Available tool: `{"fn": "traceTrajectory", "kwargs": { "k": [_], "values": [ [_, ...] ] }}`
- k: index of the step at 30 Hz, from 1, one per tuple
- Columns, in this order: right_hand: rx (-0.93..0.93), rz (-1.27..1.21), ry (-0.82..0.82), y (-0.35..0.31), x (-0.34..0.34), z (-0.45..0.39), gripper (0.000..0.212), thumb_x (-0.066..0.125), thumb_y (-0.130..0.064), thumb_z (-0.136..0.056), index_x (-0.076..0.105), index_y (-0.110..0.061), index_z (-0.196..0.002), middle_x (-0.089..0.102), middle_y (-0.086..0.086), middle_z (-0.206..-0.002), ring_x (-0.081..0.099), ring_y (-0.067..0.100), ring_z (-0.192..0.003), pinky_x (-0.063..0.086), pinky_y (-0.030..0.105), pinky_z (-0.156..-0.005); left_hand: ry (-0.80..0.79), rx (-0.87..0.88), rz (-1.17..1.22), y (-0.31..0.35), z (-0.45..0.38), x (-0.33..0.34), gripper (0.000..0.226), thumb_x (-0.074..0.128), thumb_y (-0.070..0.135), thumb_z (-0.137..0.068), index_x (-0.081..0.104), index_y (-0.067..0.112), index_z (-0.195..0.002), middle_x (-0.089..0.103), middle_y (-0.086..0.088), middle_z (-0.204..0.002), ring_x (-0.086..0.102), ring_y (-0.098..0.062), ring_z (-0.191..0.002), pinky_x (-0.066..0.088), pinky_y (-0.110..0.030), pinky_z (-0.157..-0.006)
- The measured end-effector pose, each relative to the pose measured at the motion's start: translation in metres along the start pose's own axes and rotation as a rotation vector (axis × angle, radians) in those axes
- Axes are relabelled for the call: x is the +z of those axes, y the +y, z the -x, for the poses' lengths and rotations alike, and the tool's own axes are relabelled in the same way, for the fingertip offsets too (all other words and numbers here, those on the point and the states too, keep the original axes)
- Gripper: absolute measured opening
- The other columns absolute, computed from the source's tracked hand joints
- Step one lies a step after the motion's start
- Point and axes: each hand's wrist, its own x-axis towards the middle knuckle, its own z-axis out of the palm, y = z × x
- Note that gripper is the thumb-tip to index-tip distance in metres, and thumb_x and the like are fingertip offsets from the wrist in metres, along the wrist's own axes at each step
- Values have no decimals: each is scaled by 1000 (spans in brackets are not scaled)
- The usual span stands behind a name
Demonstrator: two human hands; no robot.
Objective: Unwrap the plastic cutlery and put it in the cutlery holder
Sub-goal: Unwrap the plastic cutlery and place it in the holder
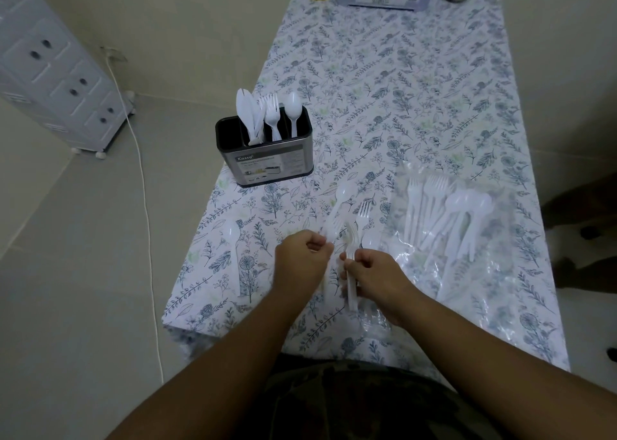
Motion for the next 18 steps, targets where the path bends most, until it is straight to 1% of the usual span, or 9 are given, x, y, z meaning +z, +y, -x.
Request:
{"fn": "traceTrajectory", "kwargs": {
  "k": [2,3,6,9,10,12,14,16,18],
  "values": [
    [-65,106,17,-1,0,0,31,64,-23,-95,50,-17,-68,50,18,-73,52,28,-69,56,46,-69,-46,-35,69,8,4,6,14,80,22,-82,76,15,-92,71,8,-75,68,-1,-69,54,-9,-64],
    [-86,121,3,-1,-1,1,31,65,-25,-94,50,-17,-68,46,12,-72,47,26,-69,51,47,-67,-59,-50,110,11,5,9,17,81,23,-81,77,13,-94,72,6,-76,71,-5,-69,59,-18,-68],
    [-87,79,-63,-1,-6,1,40,71,-39,-82,47,-10,-68,47,11,-73,54,28,-72,55,66,-78,-106,-97,196,15,3,12,14,76,29,-85,79,16,-86,75,1,-71,74,-14,-68,63,-39,-73],
    [-49,25,-76,1,-12,2,34,76,-20,-88,51,-11,-66,52,13,-72,67,37,-78,55,70,-81,-202,-158,207,12,3,11,31,67,37,-90,77,14,-73,74,-5,-67,74,-27,-69,62,-45,-75],
    [-29,0,-65,4,-12,0,32,75,-14,-89,53,-11,-67,53,16,-71,69,38,-79,55,69,-80,-217,-145,191,9,3,11,29,66,35,-90,76,12,-75,74,-8,-70,73,-29,-71,62,-44,-75],
    [20,-55,-44,6,-13,-1,24,71,-7,-92,57,2,-75,63,29,-74,73,39,-80,57,67,-80,-164,-20,-9,-2,3,11,14,67,24,-88,74,13,-86,71,-5,-80,68,-20,-74,58,-26,-71],
    [53,-105,-11,10,-16,-2,20,69,-5,-93,59,5,-79,67,39,-90,75,43,-84,59,64,-81,-98,85,-220,-13,4,10,11,70,18,-85,64,16,-94,61,3,-87,55,-8,-77,40,-13,-63],
    [69,-160,15,12,-19,-2,16,67,-4,-94,59,-1,-80,66,36,-87,75,39,-80,60,60,-82,-115,76,-311,-24,5,9,22,75,22,-83,56,19,-93,53,5,-87,48,-6,-77,34,-17,-61],
    [77,-205,33,13,-23,-3,18,67,-4,-94,58,-4,-79,66,29,-85,73,33,-76,61,56,-82,-144,56,-355,-29,4,9,20,74,21,-85,55,19,-90,55,4,-86,51,-10,-77,40,-23,-63]
  ]
}}
